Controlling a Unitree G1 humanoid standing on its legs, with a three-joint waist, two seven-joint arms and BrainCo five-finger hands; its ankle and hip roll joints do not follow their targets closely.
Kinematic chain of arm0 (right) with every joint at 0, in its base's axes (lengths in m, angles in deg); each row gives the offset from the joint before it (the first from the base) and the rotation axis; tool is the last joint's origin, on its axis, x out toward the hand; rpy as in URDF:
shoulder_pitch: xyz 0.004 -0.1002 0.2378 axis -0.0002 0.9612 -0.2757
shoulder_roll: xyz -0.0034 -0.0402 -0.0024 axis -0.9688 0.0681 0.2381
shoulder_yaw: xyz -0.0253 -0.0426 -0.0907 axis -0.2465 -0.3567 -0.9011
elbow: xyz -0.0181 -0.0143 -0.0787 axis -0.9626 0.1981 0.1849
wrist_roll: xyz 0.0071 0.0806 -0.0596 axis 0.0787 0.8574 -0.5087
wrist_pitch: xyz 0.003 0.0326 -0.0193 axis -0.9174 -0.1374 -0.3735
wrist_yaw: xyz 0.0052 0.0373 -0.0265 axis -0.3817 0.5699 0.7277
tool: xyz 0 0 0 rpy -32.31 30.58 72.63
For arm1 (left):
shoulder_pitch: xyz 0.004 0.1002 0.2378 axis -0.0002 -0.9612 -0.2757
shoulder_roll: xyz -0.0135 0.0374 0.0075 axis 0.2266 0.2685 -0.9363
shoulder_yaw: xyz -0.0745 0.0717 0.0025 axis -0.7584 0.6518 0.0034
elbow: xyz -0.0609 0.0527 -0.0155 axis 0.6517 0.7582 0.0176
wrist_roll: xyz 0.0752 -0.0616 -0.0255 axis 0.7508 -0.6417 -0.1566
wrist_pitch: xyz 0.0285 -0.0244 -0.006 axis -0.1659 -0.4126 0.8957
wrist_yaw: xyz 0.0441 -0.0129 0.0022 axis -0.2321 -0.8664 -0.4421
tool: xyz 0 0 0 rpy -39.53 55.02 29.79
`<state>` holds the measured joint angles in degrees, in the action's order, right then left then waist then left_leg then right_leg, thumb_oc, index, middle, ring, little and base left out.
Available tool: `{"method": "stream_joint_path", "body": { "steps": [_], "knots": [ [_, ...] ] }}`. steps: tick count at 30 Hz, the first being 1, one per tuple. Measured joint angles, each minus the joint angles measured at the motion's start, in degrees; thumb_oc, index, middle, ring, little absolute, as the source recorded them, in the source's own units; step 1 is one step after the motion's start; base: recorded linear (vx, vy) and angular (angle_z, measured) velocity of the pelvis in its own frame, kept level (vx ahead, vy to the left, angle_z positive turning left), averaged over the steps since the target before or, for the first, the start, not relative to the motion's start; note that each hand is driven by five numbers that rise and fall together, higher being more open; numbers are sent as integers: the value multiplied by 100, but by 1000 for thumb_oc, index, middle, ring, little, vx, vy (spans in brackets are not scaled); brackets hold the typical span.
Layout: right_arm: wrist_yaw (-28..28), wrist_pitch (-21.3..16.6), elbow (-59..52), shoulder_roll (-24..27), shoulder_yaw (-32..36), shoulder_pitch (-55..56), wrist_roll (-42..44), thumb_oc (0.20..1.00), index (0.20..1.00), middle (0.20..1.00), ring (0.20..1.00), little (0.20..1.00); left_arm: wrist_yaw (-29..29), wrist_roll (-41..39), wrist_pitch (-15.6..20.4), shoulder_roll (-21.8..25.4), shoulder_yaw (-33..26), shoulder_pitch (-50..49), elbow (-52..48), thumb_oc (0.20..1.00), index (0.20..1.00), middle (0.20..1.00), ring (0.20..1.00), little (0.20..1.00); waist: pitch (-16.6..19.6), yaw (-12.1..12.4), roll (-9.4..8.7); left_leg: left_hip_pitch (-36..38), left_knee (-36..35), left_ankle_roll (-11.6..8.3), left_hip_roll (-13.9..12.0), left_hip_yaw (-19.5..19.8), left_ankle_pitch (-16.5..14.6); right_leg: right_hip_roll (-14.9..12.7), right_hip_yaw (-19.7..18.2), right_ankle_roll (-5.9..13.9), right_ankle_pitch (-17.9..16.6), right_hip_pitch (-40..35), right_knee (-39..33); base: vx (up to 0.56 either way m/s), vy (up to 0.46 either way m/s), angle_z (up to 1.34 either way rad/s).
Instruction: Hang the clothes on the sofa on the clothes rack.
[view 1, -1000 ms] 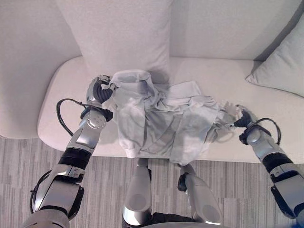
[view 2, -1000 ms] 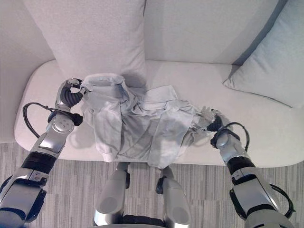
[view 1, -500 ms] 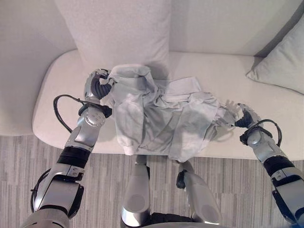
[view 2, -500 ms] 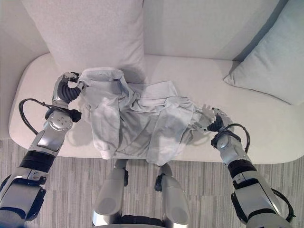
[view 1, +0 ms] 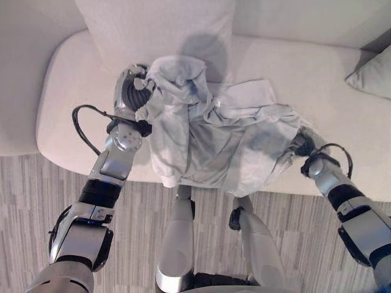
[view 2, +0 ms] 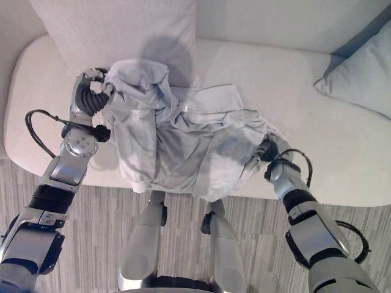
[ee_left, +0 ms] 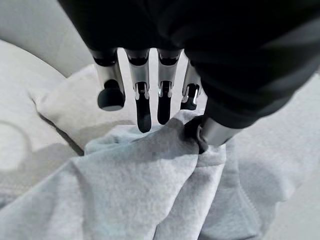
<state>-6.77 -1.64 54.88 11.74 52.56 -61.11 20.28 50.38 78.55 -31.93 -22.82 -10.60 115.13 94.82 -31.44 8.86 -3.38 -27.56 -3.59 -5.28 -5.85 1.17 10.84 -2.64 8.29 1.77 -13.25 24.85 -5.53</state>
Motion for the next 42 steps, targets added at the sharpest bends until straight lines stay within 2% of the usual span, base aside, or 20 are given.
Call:
{"method": "stream_joint_path", "body": {
  "steps": [6,11,13,16,22,23,24,25,26,27,28,29,30,31,32,33,35,39,42],
  "knots": [
    [55,60,194,-33,-162,-258,0,200,200,200,200,200,-79,0,0,-22,-4,86,1,200,200,200,200,200,2,19,-1,-128,99,-23,-1,19,-15,2,-4,-17,-27,76,0,-3,9,1],
    [254,-32,-295,-381,97,423,11,200,200,200,200,200,-113,0,-2,1,-7,40,0,200,200,200,200,200,4,22,-3,-119,208,-6,-2,3,-33,7,-33,-21,-49,26,1,0,0,0],
    [298,-32,-574,-426,326,783,43,200,200,200,200,200,-112,-1,-8,62,-10,-23,5,200,200,200,200,200,4,6,-6,-43,273,21,-3,2,-52,8,-37,-21,-60,-80,1,0,0,0],
    [295,-30,-1146,-407,1031,1350,50,200,200,200,200,200,-117,-1,-47,287,-62,-351,6,200,200,200,200,200,11,-78,-35,381,264,44,-13,-23,-113,13,-67,-9,-45,-484,0,-17,-27,-5],
    [227,-5,-1733,47,1647,1749,-12,200,200,200,200,200,-140,0,-95,569,-485,-540,-14,200,200,200,200,200,24,-174,-174,796,271,16,-15,-35,-120,18,-124,72,89,-888,-3,1,-6,-1],
    [231,7,-1873,92,1723,1817,-26,200,200,200,200,200,-134,3,-102,638,-557,-711,-12,200,200,200,200,200,19,-224,-188,1034,260,23,-15,-53,-127,17,-133,0,171,-1124,-2,38,-31,-5],
    [229,20,-2181,163,1890,2016,-84,200,200,200,200,200,-132,3,-111,665,-672,-994,-18,200,200,200,200,200,21,-286,-192,1461,214,32,-20,-105,-185,12,-149,55,223,-1518,-5,6,-101,-9],
    [152,29,-2823,437,2105,2361,-239,200,200,200,200,200,-137,4,-113,831,-787,-1243,-102,200,200,200,200,200,57,-299,-223,1883,100,32,-39,-138,-212,21,-155,8,351,-1866,-30,10,-122,-14],
    [155,91,-3064,584,2153,2329,-313,200,200,200,200,200,-117,4,-118,892,-1184,-1524,-380,200,200,200,200,200,47,-322,-278,2140,68,43,-48,-187,-219,43,-151,20,217,-2084,0,17,-137,-18],
    [156,76,-3377,699,2217,2419,-406,200,200,200,200,200,-122,5,-123,889,-1416,-1836,-480,200,200,200,200,200,55,-339,-273,2626,37,-10,-68,-213,-324,54,-158,29,306,-2555,-4,42,-130,-5],
    [127,71,-3595,738,2386,2525,-474,200,200,200,200,200,-124,6,-123,890,-1483,-1935,-591,200,200,200,200,200,131,-359,-273,2944,-2,5,-82,-178,-405,63,-139,74,531,-2867,-32,40,-192,5],
    [170,101,-4006,905,2511,2541,-485,200,200,200,200,200,-119,9,-130,882,-1782,-2078,-1023,200,200,200,200,200,287,-317,-301,3060,-72,1,-130,-171,-408,106,-131,-11,622,-2968,-28,22,-162,9],
    [198,77,-4452,1000,2623,2475,-575,200,200,200,200,200,-133,22,-119,881,-2056,-2125,-1239,200,200,200,200,200,327,-296,-298,3204,-127,0,-151,-183,-411,141,-139,43,577,-3075,-7,12,-164,0],
    [178,22,-4686,1021,2703,2466,-650,200,200,200,200,200,-170,38,-117,886,-2137,-2127,-1267,200,200,200,200,200,552,-313,-307,3159,-134,-24,-179,-183,-427,159,-138,30,611,-3023,-14,9,-93,-2],
    [132,-96,-4815,1021,2740,2398,-724,200,200,200,200,200,-210,50,-112,889,-2132,-2138,-1273,200,200,200,200,200,847,-270,-294,3085,-131,-47,-207,-175,-444,175,-125,-5,656,-2975,-28,5,-124,0],
    [176,-51,-4809,1026,2705,2144,-757,200,200,200,200,200,-230,51,-113,888,-2165,-2125,-1276,200,200,200,200,200,921,-227,-253,3203,-131,-42,-213,-183,-459,200,-131,-46,570,-3078,-4,-19,-99,0],
    [173,-71,-4902,1049,2597,1891,-809,200,200,200,200,200,-252,54,-109,885,-2417,-2204,-1301,200,200,200,200,200,1215,-195,-233,3271,-133,-46,-239,-181,-500,223,-128,-47,618,-3150,-5,-41,-83,0],
    [175,-151,-4994,1053,2514,1685,-807,200,200,200,200,200,-383,93,-110,892,-2694,-2177,-1305,200,200,200,200,200,1332,-86,-203,3243,-129,-42,-243,-179,-503,223,-66,-46,628,-3199,-3,-43,-26,10],
    [182,-145,-4999,1050,2394,1650,-800,200,200,200,200,200,-432,226,-111,959,-2674,-1977,-1274,200,200,200,200,200,1337,-38,-211,3151,-76,-67,-269,-224,-532,167,199,-61,706,-3265,-4,-17,103,38]
  ]
}}
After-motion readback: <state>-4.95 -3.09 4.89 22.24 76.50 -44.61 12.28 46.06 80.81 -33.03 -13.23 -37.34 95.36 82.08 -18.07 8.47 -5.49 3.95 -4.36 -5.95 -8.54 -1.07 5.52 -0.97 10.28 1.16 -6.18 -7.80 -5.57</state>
